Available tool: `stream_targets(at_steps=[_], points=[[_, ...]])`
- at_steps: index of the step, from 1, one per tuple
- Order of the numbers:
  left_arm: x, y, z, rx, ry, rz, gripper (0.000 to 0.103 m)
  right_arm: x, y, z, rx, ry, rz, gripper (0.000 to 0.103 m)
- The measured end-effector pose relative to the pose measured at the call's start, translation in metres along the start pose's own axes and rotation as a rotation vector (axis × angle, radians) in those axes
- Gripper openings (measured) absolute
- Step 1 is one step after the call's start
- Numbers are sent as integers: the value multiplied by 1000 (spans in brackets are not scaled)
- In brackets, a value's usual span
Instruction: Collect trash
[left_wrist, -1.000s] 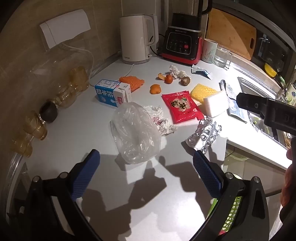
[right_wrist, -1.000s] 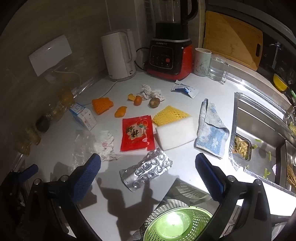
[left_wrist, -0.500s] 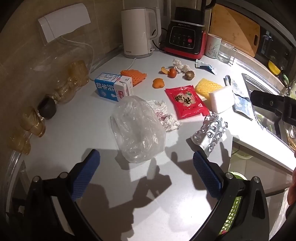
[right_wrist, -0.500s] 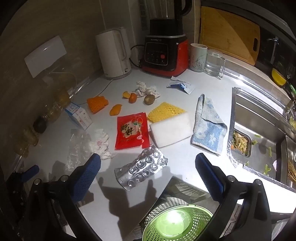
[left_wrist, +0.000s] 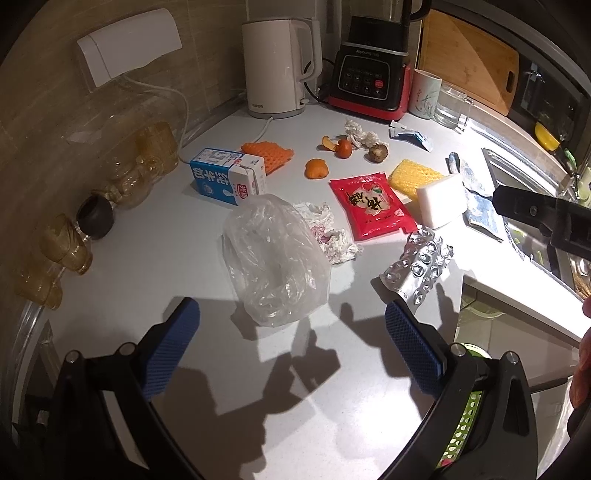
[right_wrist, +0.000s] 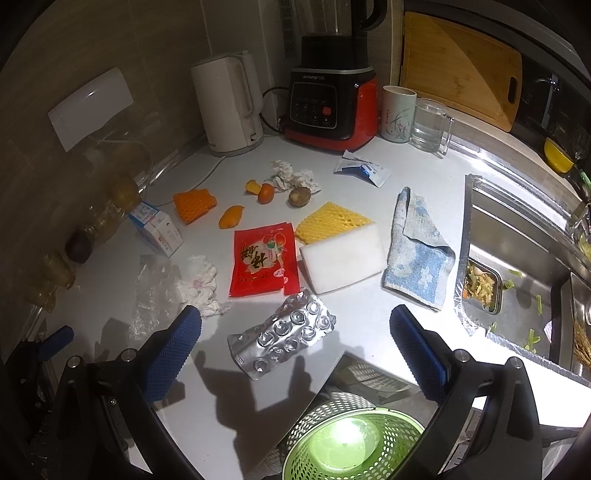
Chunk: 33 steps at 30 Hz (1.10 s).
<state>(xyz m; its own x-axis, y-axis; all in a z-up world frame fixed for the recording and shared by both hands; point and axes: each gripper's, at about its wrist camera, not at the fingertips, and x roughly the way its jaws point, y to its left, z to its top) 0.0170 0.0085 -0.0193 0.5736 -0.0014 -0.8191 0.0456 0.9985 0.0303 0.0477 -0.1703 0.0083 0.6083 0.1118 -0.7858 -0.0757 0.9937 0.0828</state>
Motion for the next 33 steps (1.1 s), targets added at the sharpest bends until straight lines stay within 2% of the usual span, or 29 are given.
stream_targets(at_steps=[33], points=[[-4,-3,-4,2,0,3,97,1,4,-1,-3,11,-3,101]])
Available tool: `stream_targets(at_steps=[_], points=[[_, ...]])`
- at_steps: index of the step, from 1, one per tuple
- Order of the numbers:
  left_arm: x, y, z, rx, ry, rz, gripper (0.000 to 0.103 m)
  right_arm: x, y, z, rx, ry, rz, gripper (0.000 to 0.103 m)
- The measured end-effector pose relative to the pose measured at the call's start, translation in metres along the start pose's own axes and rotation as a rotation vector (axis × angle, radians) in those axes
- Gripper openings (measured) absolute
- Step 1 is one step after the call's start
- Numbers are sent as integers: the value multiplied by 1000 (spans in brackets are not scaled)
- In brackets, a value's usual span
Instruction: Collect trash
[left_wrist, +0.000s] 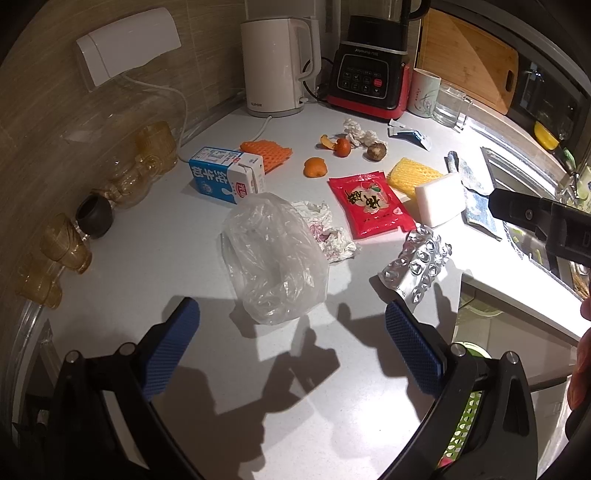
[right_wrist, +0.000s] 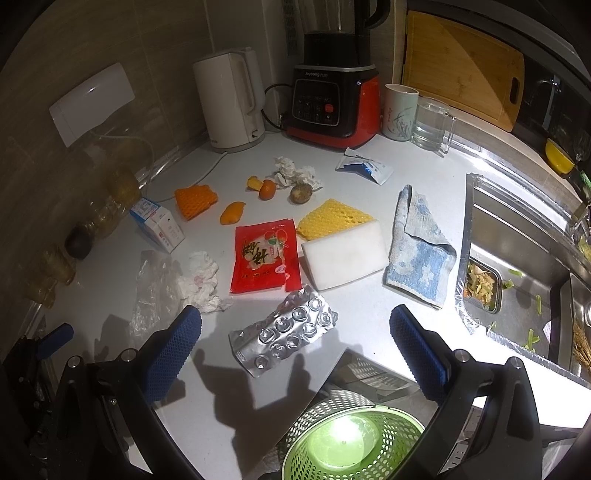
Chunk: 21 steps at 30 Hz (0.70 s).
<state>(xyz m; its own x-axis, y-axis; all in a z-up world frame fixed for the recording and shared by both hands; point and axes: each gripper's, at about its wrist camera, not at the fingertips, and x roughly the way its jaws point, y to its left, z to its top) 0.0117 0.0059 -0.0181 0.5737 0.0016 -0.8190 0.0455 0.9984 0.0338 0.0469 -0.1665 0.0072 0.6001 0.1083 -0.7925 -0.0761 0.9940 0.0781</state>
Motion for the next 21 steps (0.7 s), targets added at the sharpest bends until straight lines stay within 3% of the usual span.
stream_targets(at_steps=[21], points=[[-1,-1,-1,-2,2,0,97,1,-3,-1,0,5,-1,101]])
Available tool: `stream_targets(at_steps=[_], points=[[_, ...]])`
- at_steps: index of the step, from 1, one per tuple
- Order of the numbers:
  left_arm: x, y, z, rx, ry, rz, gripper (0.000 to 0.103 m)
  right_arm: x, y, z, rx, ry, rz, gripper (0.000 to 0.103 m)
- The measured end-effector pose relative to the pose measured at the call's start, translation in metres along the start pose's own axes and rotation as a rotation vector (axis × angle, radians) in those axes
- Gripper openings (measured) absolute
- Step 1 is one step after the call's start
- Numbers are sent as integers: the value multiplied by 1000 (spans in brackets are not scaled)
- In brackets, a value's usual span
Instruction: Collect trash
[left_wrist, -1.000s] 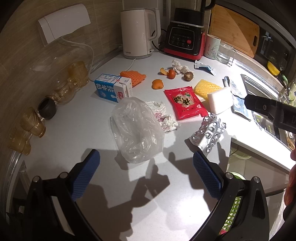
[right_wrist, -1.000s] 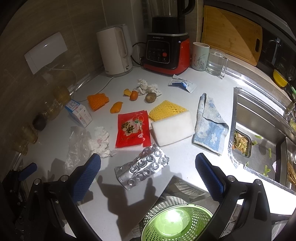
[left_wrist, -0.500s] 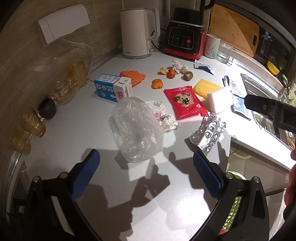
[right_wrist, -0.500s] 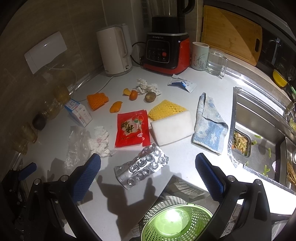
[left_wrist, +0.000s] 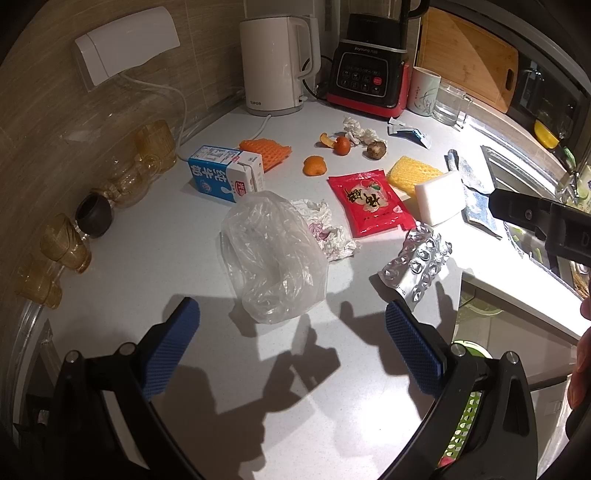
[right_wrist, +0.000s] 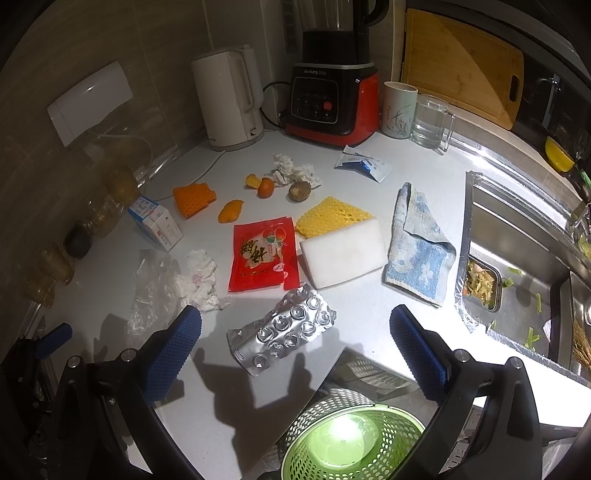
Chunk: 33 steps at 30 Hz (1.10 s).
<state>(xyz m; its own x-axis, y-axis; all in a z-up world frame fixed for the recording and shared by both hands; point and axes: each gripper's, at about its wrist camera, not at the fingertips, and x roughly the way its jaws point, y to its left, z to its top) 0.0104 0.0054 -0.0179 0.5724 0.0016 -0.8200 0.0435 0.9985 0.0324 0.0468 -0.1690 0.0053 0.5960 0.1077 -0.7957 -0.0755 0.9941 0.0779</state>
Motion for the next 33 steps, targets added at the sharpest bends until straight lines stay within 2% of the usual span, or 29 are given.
stream_targets(at_steps=[6,11,18,22,24,25,26,27,28,29,33], points=[[0,0,-2,2,-7,-7,97,3,-3,-1,5,6,-1,101],[11,2,-12,23,-48,-23,97,8,-8,-4,9,10,0,101],[54,12,-7,13,-30,-5,96,29,-22,-17,29,51,20,101],[76,12,4,25,-15,33,96,43,-29,-22,36,76,45,101],[83,10,8,34,-15,49,90,50,-30,-24,28,85,46,101],[87,9,10,34,-13,45,79,54,-30,-26,24,91,46,101],[91,8,11,34,-6,42,61,58,-30,-27,21,96,49,101],[95,6,12,35,9,46,50,62,-29,-28,19,104,52,101],[100,6,13,35,29,49,27,66,-29,-30,19,113,56,101],[105,5,13,33,49,52,15,70,-28,-32,20,122,61,101],[101,8,9,18,20,54,9,83,-23,-37,50,147,59,101]])
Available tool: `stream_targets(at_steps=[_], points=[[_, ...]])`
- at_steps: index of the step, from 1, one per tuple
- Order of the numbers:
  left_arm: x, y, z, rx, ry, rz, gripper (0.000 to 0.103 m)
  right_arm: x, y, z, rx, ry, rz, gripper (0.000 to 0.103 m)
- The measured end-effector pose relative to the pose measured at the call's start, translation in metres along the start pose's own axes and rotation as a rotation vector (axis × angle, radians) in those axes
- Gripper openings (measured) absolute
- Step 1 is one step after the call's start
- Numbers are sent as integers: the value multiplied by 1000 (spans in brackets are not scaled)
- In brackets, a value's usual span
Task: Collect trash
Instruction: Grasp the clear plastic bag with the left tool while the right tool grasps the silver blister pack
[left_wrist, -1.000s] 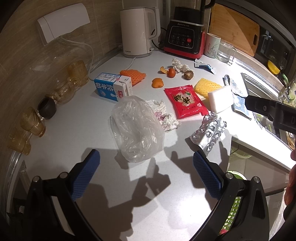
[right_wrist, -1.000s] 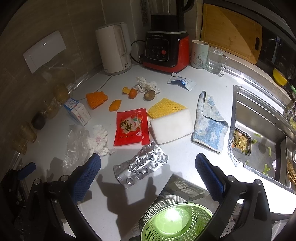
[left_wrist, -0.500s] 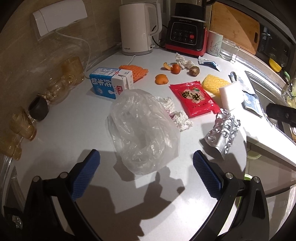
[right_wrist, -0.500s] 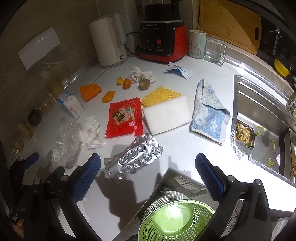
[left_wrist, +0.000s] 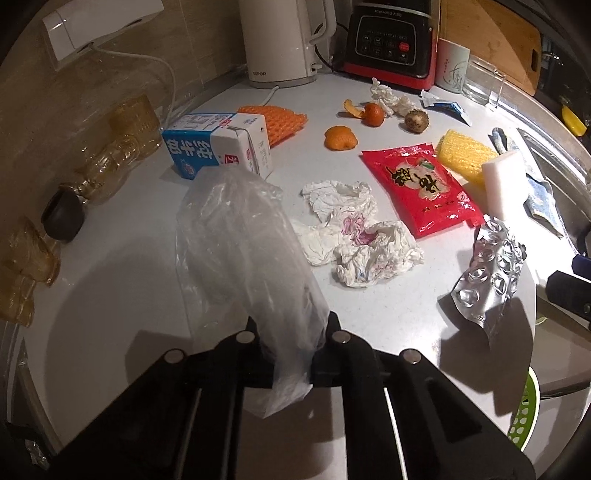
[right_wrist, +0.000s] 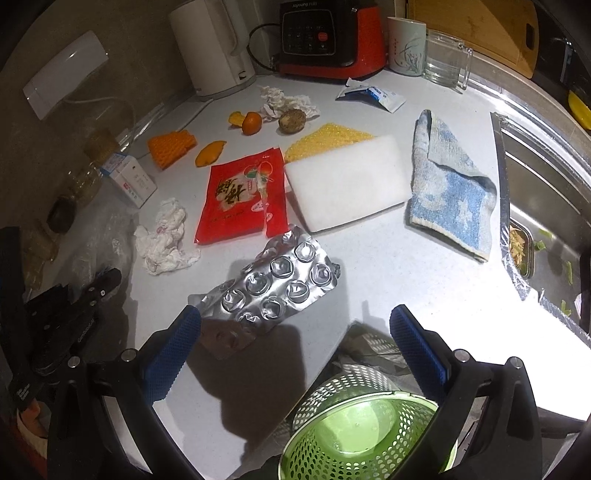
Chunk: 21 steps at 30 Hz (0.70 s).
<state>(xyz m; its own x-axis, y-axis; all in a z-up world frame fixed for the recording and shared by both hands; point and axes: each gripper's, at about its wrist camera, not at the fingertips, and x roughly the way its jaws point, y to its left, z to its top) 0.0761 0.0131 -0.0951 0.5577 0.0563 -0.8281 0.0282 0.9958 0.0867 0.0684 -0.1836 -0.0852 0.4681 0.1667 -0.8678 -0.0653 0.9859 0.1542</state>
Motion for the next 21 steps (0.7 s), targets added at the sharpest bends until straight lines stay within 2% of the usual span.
stream_targets(at_steps=[7,10,13,17,21], points=[[-39,9,-8,9,-106,-24,8,17,16,3,99,3,-34,101],[-49,19,-10,3,-126,-38,8,20,29,4,78,7,-45,101],[-56,27,-13,-8,-141,-34,8,20,39,-1,63,3,-98,101],[-58,32,-14,-13,-169,9,8,25,31,1,215,31,-103,101],[-58,36,-10,-28,-188,-21,8,41,26,8,346,65,-141,101]])
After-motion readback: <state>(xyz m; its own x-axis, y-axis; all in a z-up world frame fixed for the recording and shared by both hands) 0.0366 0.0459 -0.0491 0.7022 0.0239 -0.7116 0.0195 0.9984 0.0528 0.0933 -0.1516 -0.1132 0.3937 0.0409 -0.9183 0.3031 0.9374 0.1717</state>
